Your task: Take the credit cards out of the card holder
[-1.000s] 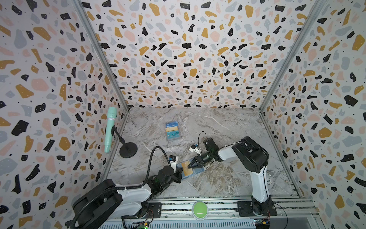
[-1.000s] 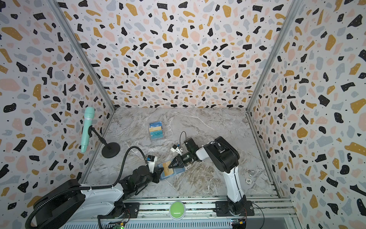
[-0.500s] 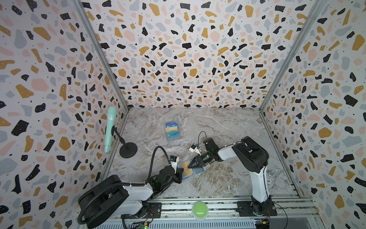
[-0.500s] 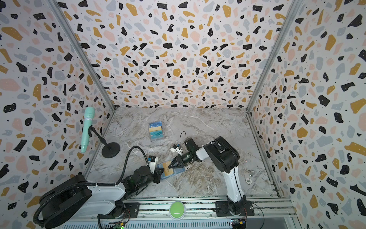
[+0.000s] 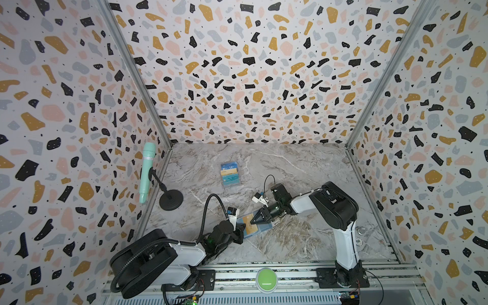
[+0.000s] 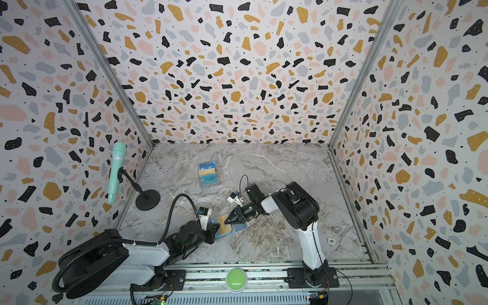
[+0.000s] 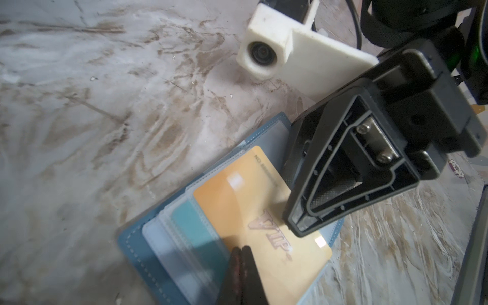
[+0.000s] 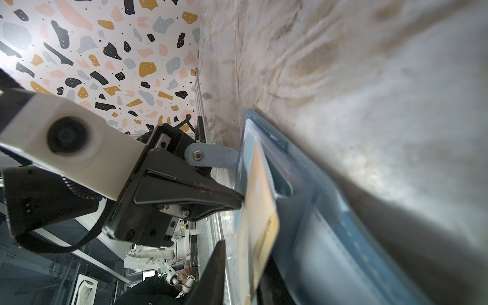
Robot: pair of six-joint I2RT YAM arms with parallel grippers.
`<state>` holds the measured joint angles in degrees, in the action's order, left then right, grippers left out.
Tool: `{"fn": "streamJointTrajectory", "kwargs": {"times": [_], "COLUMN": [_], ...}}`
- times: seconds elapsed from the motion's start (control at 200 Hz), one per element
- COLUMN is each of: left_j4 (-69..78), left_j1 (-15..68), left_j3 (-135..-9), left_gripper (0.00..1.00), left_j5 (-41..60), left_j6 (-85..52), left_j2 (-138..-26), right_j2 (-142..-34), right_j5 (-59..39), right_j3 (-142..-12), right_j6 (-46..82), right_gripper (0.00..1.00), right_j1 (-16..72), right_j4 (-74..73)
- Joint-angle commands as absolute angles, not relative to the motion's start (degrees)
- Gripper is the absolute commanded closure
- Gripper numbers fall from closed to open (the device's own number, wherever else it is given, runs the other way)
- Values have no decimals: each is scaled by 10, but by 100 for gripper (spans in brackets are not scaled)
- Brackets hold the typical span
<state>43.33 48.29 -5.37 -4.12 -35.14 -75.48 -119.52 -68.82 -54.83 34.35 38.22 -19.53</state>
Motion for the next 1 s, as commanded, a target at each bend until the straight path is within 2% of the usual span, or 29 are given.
{"fn": "streamJointTrajectory", "kwargs": {"times": [0.0,0.36,0.546,0.996], "left_j4": [406,330,335,344], "left_j1": [485,485,485,485], "left_j3": [-57,-68,-68,-71], "left_gripper": [100,100,100,100], "left_j5": [-43,-72,-74,-69], "left_j6": [-344,-335,-336,-338], "left_j2": [-774,-769,-781,-795], "right_j2": [-1203,-1168,-1159,-1147], "right_j5": [-676,-703,-717,-721], "right_j3": [-549,-538,-526,-513], "right_j6": [330,343,359,360], "right_gripper": [78,78,82,83], "right_j1": [382,359,346,330], "right_j4": [-167,-183,-207,-211]}}
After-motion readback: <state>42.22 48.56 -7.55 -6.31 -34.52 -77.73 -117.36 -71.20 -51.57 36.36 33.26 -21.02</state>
